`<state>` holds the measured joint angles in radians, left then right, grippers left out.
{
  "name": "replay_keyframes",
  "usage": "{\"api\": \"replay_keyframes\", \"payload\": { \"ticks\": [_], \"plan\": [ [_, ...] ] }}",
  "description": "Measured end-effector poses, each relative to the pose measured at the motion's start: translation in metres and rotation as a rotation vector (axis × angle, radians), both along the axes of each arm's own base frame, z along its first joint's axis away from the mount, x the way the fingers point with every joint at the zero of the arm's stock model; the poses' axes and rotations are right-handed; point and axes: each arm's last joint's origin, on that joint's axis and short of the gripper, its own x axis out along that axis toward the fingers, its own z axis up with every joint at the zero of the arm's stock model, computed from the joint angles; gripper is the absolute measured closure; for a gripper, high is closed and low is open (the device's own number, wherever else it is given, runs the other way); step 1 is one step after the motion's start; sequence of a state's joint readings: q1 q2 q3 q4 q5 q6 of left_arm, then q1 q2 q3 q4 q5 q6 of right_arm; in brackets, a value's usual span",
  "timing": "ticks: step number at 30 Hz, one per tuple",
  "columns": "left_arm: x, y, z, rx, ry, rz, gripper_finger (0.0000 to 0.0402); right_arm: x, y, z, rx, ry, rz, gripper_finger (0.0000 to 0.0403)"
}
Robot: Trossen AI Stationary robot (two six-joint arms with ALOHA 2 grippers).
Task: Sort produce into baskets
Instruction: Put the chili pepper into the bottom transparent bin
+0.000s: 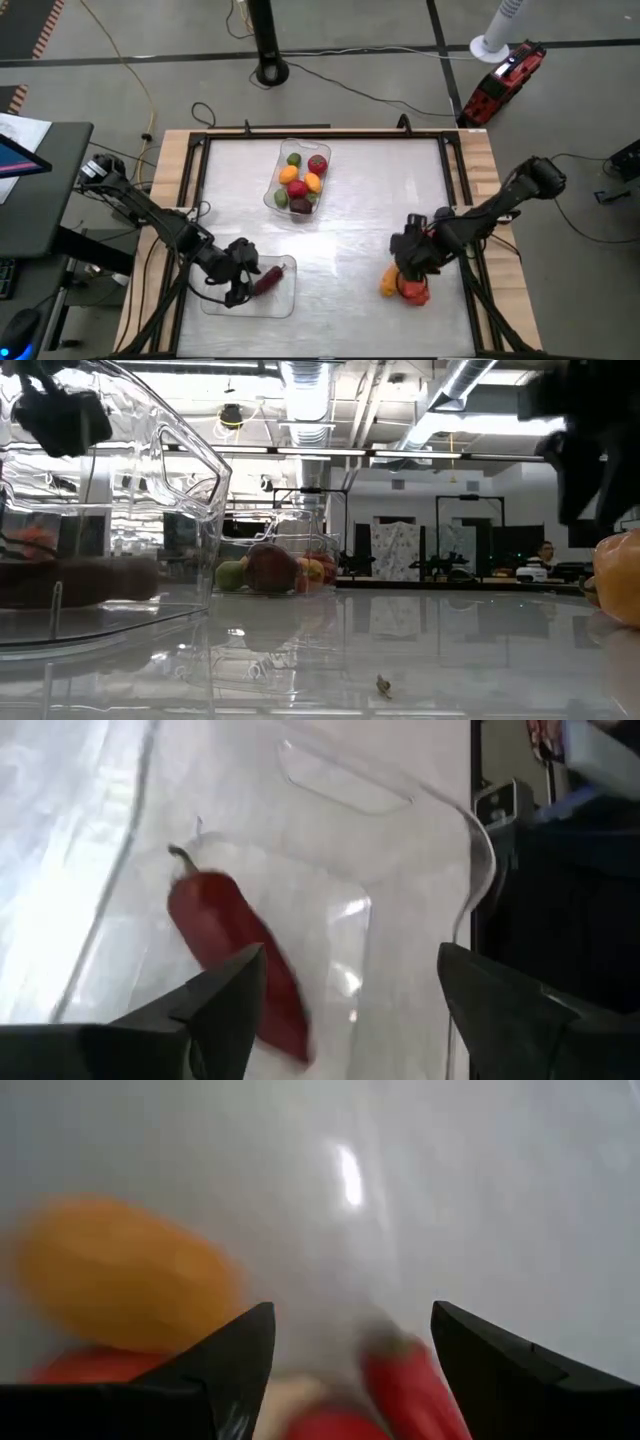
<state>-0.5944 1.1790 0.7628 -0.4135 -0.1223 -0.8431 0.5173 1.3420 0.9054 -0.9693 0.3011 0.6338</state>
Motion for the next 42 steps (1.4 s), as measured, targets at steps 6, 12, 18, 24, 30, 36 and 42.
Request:
{"api": "replay_keyframes", "payload": {
  "ticks": [6,12,18,24,30,36,42],
  "plan": [
    [0.004,0.006,0.000,0.016,-0.015,0.044,0.0120,-0.001,-0.018,-0.009,-0.035,0.168,-0.046,0.0106],
    [0.004,0.006,0.001,0.041,-0.034,0.059,0.0127,0.001,-0.025,-0.034,-0.072,0.299,0.037,0.0106],
    [0.004,0.005,0.001,0.059,-0.046,0.062,0.0130,0.005,-0.032,-0.061,-0.086,0.435,0.055,0.0108],
    [0.004,0.005,0.001,0.059,-0.048,0.064,0.0130,0.012,-0.038,-0.078,-0.103,0.511,0.069,0.0128],
    [0.005,0.005,0.002,0.083,-0.071,0.052,0.0130,0.016,-0.040,-0.079,-0.080,0.494,0.091,0.0196],
    [0.008,0.006,0.005,0.168,-0.159,0.095,0.0130,0.025,-0.041,-0.060,-0.069,0.338,0.078,0.0250],
    [0.015,0.012,0.008,0.412,-0.355,0.194,0.0130,0.045,-0.037,-0.019,-0.084,-0.047,0.145,0.0229]
  ]
}}
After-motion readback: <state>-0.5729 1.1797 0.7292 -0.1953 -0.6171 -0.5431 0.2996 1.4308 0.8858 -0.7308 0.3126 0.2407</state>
